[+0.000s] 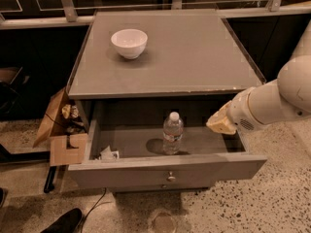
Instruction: Pick water bottle from top drawer and place on counter
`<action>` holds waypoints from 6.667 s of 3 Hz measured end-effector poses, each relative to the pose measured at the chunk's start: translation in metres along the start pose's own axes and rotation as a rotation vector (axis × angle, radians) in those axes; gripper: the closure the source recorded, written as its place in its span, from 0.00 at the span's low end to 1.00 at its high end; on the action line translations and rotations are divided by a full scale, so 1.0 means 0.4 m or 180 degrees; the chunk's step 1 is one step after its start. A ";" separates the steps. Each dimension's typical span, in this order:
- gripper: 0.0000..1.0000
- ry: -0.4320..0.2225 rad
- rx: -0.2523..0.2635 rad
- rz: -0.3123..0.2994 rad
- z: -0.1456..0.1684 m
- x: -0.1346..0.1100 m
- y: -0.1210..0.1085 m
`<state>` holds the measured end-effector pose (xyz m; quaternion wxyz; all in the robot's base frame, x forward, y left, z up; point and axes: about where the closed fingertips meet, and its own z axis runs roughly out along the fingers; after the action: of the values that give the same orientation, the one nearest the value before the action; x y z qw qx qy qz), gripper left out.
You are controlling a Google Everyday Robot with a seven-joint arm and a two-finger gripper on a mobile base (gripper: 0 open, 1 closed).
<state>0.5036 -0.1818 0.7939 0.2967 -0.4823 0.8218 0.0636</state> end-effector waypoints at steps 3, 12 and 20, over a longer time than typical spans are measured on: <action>0.00 -0.0118 -0.0117 0.0148 0.095 0.016 0.006; 0.47 -0.1146 -0.0194 0.0077 0.352 -0.100 0.056; 1.00 -0.1086 -0.0144 0.0017 -0.098 -0.573 -0.078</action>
Offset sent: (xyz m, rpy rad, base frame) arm 0.0117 0.0060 -0.0405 0.0632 0.0383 -0.0264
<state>0.5949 -0.0405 0.9572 0.4209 -0.4689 0.7591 0.1638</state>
